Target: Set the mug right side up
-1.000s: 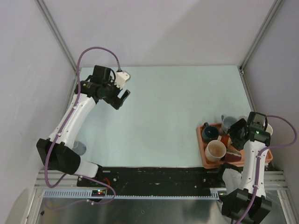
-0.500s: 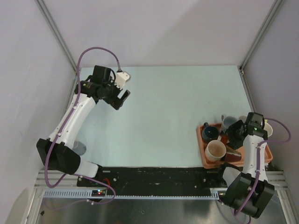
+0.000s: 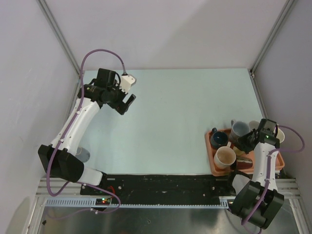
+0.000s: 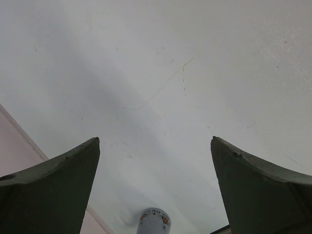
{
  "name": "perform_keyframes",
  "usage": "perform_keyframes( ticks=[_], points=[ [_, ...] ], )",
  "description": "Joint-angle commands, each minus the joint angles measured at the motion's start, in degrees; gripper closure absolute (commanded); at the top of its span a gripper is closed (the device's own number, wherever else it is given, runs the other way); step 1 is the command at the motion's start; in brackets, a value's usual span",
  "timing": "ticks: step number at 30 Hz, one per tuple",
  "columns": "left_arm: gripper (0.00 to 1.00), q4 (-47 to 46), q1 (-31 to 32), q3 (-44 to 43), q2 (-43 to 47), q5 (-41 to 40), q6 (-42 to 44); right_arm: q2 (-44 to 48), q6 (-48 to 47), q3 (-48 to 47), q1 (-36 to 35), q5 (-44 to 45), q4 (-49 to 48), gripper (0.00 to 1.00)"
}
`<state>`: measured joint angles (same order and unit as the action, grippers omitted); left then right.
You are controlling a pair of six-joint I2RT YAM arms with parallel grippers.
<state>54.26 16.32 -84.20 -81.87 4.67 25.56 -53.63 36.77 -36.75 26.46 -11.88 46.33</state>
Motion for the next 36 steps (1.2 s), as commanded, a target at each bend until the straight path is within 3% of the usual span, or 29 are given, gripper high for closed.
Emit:
perform_keyframes(
  ticks=[1, 7, 18, 26, 31, 36],
  points=[
    [0.02, 0.14, -0.32, -2.26, 0.43, 0.41, 1.23, 2.1, -0.18, -0.28, 0.38, 3.51, 1.58, 1.0],
    [0.02, 0.21, -0.28, -2.24, 0.57, 0.62, 1.32, 3.54, 4.9, -1.54, 1.03, 9.26, 5.06, 1.0],
    [0.02, 0.18, -0.3, -1.67, 1.33, 0.65, 1.62, 3.72, 10.99, -1.33, 16.66, 4.26, 2.97, 1.0],
    [0.02, 0.19, -0.31, -1.79, 1.25, 0.62, 1.57, 0.71, 12.07, -1.37, 16.09, 5.49, 0.41, 1.0],
    [0.02, 0.21, -0.3, -1.86, 0.97, 0.56, 1.59, -2.7, 12.55, -1.49, 14.06, 6.02, -2.44, 0.75],
    [0.02, 0.27, -0.28, -1.89, 0.87, 0.41, 1.35, -3.26, 13.24, -2.5, 11.7, 7.51, -4.51, 0.66]
  ],
)
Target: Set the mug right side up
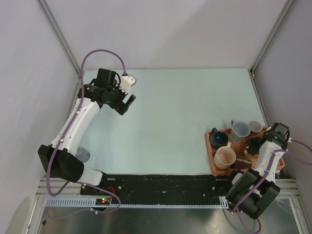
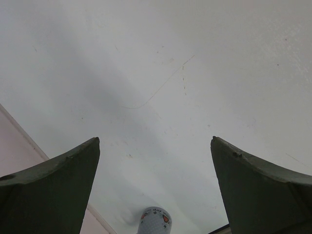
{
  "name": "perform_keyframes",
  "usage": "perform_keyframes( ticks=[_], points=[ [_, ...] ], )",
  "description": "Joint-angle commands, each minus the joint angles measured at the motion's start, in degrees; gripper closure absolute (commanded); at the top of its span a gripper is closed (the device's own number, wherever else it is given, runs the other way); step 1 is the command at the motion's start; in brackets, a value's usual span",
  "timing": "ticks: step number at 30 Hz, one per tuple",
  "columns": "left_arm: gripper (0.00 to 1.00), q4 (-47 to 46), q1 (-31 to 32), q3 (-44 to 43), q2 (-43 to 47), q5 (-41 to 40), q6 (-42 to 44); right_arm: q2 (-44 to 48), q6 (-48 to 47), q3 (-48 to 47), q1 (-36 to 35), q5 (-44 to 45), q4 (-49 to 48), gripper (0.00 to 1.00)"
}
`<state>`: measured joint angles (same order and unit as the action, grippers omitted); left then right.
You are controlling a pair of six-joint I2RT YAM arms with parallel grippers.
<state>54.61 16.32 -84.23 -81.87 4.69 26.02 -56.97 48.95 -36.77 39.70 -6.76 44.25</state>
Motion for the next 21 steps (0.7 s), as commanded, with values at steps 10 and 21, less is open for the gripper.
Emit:
perform_keyframes(
  ticks=[10, 21],
  points=[
    [0.02, -0.1, -0.3, -1.64, 0.99, -0.48, 1.05, 0.79, -1.92, -7.23, -4.4, 4.59, -0.23, 0.53],
    [0.02, 0.01, -0.4, -1.39, 0.8, -0.1, 1.39, 4.22, -7.42, -13.22, -9.22, 9.36, 6.12, 0.51]
  ],
)
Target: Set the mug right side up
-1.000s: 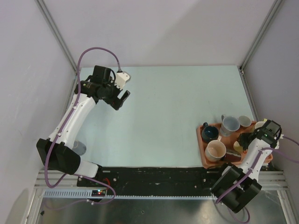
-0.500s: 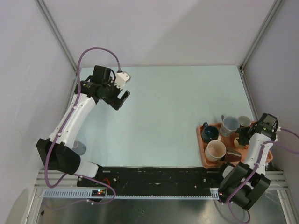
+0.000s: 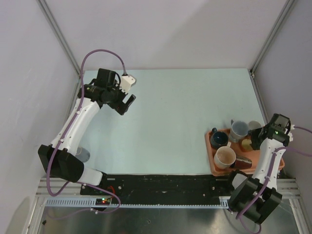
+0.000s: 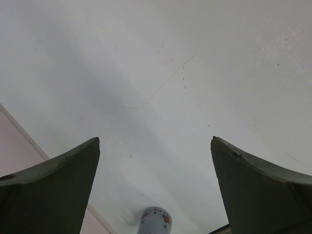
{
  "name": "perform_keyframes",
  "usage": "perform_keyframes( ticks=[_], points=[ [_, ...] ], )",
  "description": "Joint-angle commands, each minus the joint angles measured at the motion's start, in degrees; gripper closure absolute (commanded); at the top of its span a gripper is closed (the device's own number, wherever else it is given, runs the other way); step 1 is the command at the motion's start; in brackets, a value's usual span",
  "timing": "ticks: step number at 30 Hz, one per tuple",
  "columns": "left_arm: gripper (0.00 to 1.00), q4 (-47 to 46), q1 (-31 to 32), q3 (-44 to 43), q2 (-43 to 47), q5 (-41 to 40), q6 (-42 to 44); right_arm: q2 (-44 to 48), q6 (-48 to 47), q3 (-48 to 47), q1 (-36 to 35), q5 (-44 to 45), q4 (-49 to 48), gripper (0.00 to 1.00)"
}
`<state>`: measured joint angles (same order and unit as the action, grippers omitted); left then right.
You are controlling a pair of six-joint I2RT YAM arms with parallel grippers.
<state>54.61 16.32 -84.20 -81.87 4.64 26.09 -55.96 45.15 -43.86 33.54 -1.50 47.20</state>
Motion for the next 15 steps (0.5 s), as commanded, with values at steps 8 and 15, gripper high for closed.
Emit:
perform_keyframes(
  ticks=[8, 15],
  points=[
    [0.02, 0.82, -0.35, -2.78, -0.47, -0.5, 1.04, 4.4, -12.9, -10.33, -11.72, 3.42, 17.39, 0.41],
    [0.02, 1.17, -0.42, -2.7, -1.15, -0.08, 1.37, -0.76, -19.41, -15.76, -13.92, 8.04, 25.02, 0.24]
  ],
)
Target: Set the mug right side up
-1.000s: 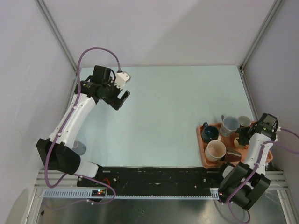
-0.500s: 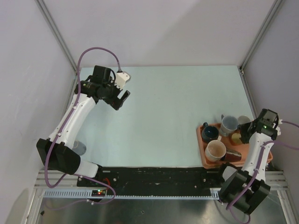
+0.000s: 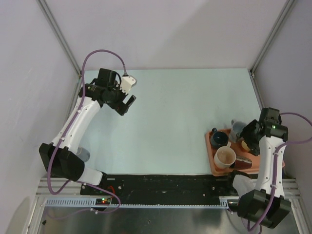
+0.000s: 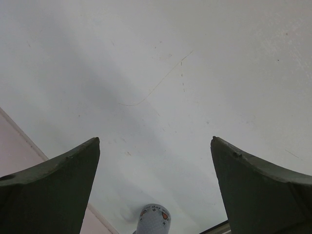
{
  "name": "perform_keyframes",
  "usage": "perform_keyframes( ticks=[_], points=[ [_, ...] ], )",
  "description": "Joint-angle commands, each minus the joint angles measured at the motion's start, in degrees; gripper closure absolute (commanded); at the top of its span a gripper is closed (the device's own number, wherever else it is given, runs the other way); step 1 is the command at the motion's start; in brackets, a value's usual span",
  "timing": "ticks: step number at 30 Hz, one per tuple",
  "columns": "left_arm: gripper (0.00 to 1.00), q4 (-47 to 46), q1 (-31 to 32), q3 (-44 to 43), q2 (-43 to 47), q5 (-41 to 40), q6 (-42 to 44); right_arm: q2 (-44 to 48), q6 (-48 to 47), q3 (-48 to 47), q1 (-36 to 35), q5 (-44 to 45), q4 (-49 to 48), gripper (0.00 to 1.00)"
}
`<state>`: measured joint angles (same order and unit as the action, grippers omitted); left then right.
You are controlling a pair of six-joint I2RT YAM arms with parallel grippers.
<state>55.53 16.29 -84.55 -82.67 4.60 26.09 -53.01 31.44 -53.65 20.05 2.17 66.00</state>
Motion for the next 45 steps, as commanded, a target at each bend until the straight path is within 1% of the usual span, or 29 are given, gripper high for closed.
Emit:
perform_keyframes(
  ticks=[1, 3, 5, 7, 9, 11, 12, 15, 18, 20, 22, 26, 28, 31, 36, 39, 45],
  points=[
    [0.02, 0.31, -0.48, -2.53, -0.45, 0.28, 1.39, -5.01, -6.0, -7.23, -0.44, 5.14, 7.02, 0.23],
    [0.02, 0.47, -0.74, -3.09, -0.95, 0.77, 1.2, -7.09, -5.83, -9.56, -0.39, 4.22, 9.06, 0.21],
    [0.02, 0.7, -0.98, -3.85, -1.82, 1.07, 0.75, -6.09, -2.58, -9.88, 0.2, 2.5, 9.08, 0.17],
    [0.02, 0.85, -1.02, -4.8, -2.52, 1.41, 0.18, -2.94, 0.58, -9.23, 2.21, 1.17, 7.57, 0.15],
    [0.02, 0.91, -1.05, -5.37, -2.76, 2.13, -0.25, 1.61, 3.0, -8.37, 4.3, -0.13, 5.39, 0.06],
    [0.02, 0.97, -1.08, -5.38, -2.74, 2.93, -0.6, 4.9, 5.21, -7.19, 7.3, -2.15, 3.31, 0.02],
    [0.02, 1.02, -1.08, -5.24, -2.66, 3.34, -0.86, 5.97, 6.22, -6.04, 9.23, -4.58, 2.45, 0.01],
    [0.02, 1.44, -1.09, -4.76, -2.4, 4.63, -1.62, 6.82, 8.19, -0.49, 18.58, -12.62, -0.6, 0.01],
    [0.02, 2.0, -0.9, -4.51, -1.66, 4.74, -2.53, 4.55, 9.99, 3.53, 23.85, -14.82, -1.42, 0.01],
    [0.02, 2.34, -0.71, -4.44, -0.42, 4.52, -2.53, 3.08, 10.86, 5.08, 25.57, -12.72, -1.36, 0.01],
    [0.02, 2.44, -0.62, -4.25, 0.66, 4.25, -2.18, 3.42, 12.78, 6.7, 26.75, -8.94, -2.02, 0.02],
    [0.02, 2.41, -0.52, -4.17, 1.52, 2.3, -2.39, 5.88, 18.02, 9.56, 27.61, -3.63, -2.84, 0.13],
    [0.02, 2.49, -0.42, -4.12, 1.87, 1.65, -2.54, 6.51, 19.29, 10.17, 27.66, -1.53, -2.15, 0.14],
    [0.02, 2.67, -0.28, -3.75, 2.25, 1.19, -2.38, 6.96, 19.77, 10.52, 27.79, 1.8, -0.62, 0.12],
    [0.02, 3.11, -0.03, -3.96, 2.23, 0.23, -1.91, 7.57, 18.43, 10.32, 27.92, 3.09, 1.55, 0.06],
    [0.02, 3.15, 0.04, -4.45, 2.11, 0.4, -1.76, 7.49, 17.89, 10.25, 27.93, 1.79, 2.64, 0.02],
    [0.02, 3.06, 0.05, -3.36, 2.36, 1.84, -1.1, 6.41, 18.37, 10.43, 27.15, -2.63, 5.77, 0.01]
  ],
)
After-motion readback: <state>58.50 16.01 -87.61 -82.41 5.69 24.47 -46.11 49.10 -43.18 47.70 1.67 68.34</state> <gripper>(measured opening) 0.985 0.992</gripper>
